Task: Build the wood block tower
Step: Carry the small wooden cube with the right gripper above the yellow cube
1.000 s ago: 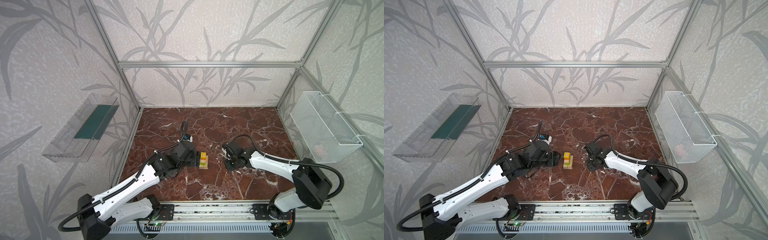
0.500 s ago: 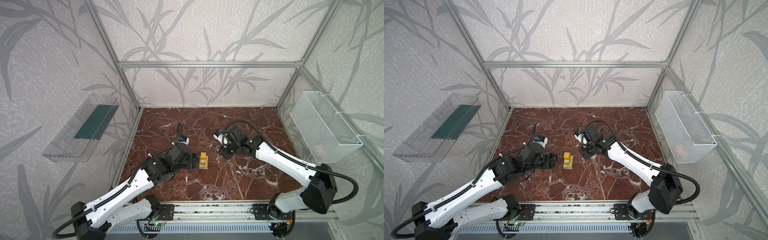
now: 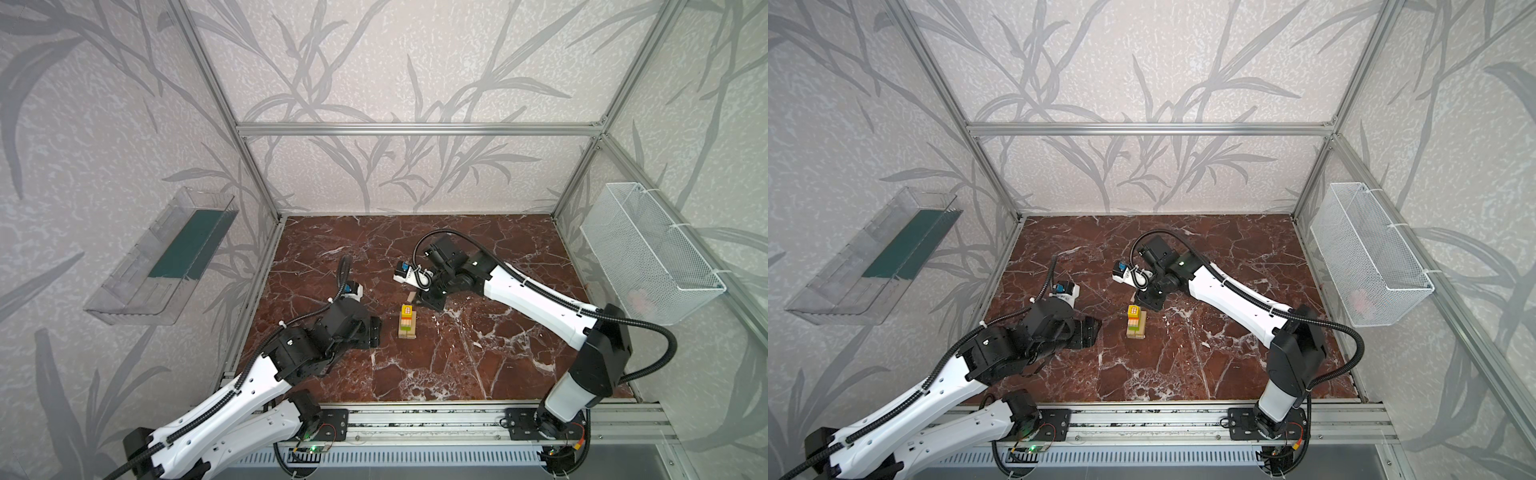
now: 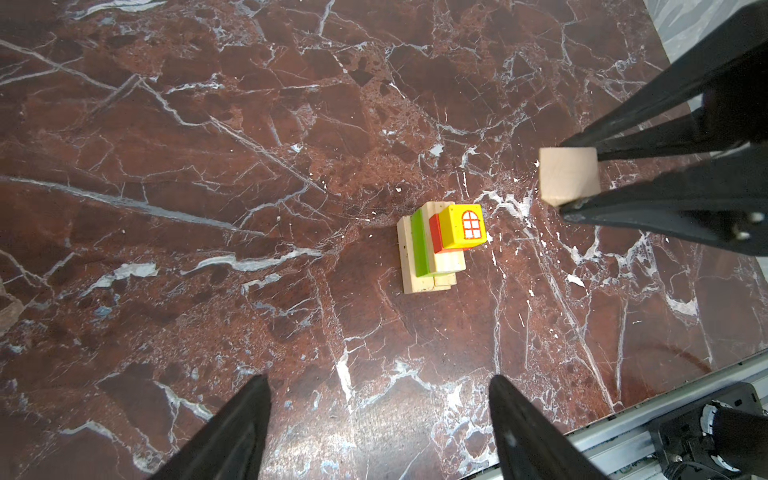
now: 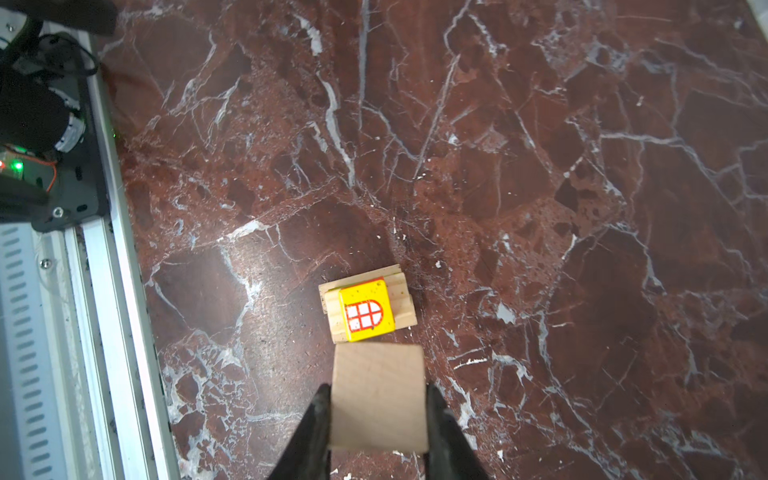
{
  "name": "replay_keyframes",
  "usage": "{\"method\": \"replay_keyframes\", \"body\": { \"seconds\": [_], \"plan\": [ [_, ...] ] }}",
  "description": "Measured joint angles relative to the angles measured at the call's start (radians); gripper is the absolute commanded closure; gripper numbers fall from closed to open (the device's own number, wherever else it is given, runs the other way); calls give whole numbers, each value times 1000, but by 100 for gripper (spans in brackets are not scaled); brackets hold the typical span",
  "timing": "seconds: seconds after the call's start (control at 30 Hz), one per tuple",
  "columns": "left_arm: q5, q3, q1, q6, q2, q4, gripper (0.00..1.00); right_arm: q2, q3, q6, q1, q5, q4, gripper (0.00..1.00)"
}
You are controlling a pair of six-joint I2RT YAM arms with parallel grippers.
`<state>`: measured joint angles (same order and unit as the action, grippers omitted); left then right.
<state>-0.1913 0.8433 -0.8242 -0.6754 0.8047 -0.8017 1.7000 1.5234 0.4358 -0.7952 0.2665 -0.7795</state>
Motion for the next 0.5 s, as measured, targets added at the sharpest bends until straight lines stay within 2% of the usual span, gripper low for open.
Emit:
{"method": "replay_keyframes", "body": {
  "seconds": [0.27, 0.5],
  "plan": [
    [-6, -39, 0, -27, -71, -33, 16, 149, 141, 131, -45, -50, -117, 88],
    [-16, -49, 1, -43, -106, -56, 15, 234, 229, 176, -67, -100, -187, 88]
  ]
}}
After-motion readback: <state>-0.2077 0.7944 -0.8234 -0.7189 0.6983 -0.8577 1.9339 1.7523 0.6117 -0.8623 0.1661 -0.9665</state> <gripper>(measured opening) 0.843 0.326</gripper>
